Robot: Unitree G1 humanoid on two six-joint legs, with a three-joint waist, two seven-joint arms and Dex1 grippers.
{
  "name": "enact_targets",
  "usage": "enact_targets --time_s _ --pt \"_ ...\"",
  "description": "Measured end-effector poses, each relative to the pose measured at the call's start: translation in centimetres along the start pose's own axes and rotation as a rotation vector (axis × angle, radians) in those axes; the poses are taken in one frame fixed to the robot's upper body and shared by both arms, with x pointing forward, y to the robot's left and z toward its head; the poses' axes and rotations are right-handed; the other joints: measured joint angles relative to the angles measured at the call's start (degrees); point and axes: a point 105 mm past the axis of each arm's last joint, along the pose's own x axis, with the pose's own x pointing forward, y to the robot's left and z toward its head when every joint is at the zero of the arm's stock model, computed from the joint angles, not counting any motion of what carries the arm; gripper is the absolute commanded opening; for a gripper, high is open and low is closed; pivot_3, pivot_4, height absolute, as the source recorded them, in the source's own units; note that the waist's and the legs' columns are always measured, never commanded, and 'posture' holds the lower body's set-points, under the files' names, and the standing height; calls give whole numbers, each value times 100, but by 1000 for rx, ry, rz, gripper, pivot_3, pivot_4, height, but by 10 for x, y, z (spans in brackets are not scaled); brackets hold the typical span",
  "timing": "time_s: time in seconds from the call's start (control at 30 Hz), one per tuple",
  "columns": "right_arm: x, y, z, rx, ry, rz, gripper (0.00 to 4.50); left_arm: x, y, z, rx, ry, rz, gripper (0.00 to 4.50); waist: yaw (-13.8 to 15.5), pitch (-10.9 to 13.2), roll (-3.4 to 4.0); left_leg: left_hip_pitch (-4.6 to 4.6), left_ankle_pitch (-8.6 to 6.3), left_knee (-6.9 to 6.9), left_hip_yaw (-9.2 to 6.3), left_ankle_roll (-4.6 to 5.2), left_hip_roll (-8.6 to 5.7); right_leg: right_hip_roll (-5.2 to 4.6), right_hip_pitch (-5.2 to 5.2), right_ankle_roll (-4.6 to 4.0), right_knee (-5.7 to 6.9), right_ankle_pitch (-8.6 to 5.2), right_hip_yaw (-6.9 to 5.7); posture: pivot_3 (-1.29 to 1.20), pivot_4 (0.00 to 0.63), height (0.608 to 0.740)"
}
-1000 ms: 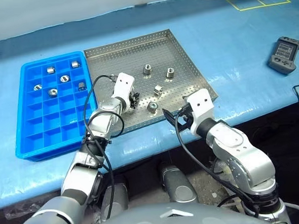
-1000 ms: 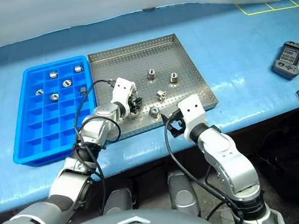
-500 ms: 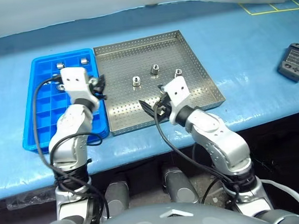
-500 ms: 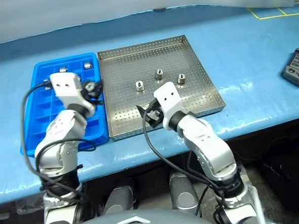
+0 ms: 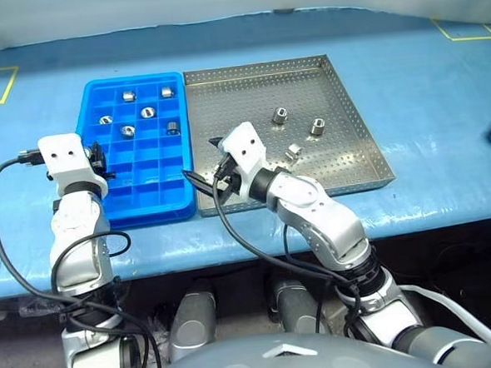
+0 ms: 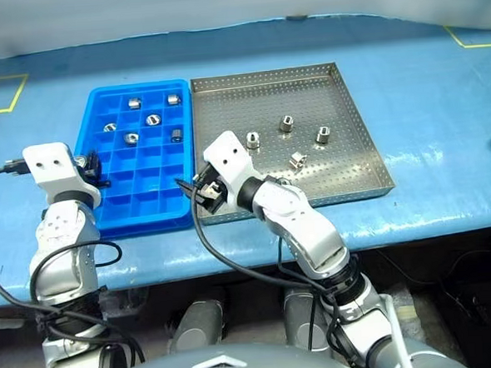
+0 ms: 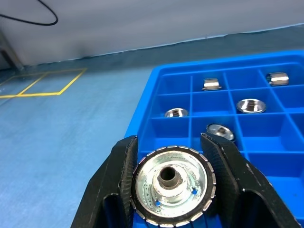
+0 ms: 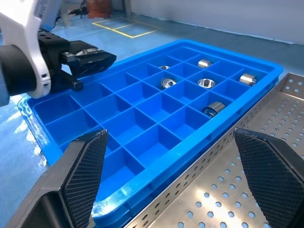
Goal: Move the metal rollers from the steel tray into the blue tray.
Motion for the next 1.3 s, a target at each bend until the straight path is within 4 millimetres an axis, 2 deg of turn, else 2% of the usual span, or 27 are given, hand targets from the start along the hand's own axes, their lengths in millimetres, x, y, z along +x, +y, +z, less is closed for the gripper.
enact_targets --time_s 0.47,0.7,0.73,0.77,0.9,0.97,1.07,1.17,1.3 --pt "-7 -6 -12 5 35 -45 4500 43 -1 -20 24 62 5 1821 -48 -1 -1 -1 1 -6 0 -1 0 -2 -2 13 -1 10 -3 88 150 740" --pt "-10 -9 -8 -2 21 -67 4500 50 -6 -18 14 55 -2 4174 -131 -1 -2 -1 1 -8 -1 -2 0 -2 -3 19 0 13 -3 83 150 740" --pt "-10 -9 -8 -4 19 -71 4500 50 -6 -17 13 51 -4 4456 -131 -1 -2 0 1 -8 -1 -2 0 -2 -3 20 0 13 -3 67 150 740" --pt "-11 -10 -7 -5 17 -76 4500 50 -8 -15 10 42 -8 4456 -133 -1 -2 0 1 -8 -1 -2 0 -2 -3 20 0 13 -3 63 150 740" --pt "-15 -12 -9 2 25 -88 4500 41 -26 21 -38 -78 -91 4456 -117 -1 -5 -4 1 -8 -2 -2 -1 -6 -2 19 -1 13 -3 50 150 740" --pt "-20 -14 -13 9 35 -107 4500 33 -42 42 -47 -142 -176 4456 -120 -1 -5 -4 1 -8 -2 -2 -4 -9 -1 19 -1 13 -2 49 150 740" --pt "-34 -27 -18 15 57 -169 4500 19 -73 58 -47 -181 -348 4456 -128 -1 -5 -2 1 -7 -1 -2 -4 -8 1 17 -2 12 -2 39 150 740" --pt "-51 -42 -28 12 98 -237 4500 5 -106 60 -42 -166 -536 4456 -170 -1 -5 0 1 -6 0 -1 -3 -6 1 10 -1 7 -1 17 150 740" --pt "-67 -58 -37 16 137 -317 4500 -7 -142 54 -20 -129 -694 4456 -255 -1 -5 0 2 -4 2 0 -3 -5 1 10 0 7 1 -11 150 740"
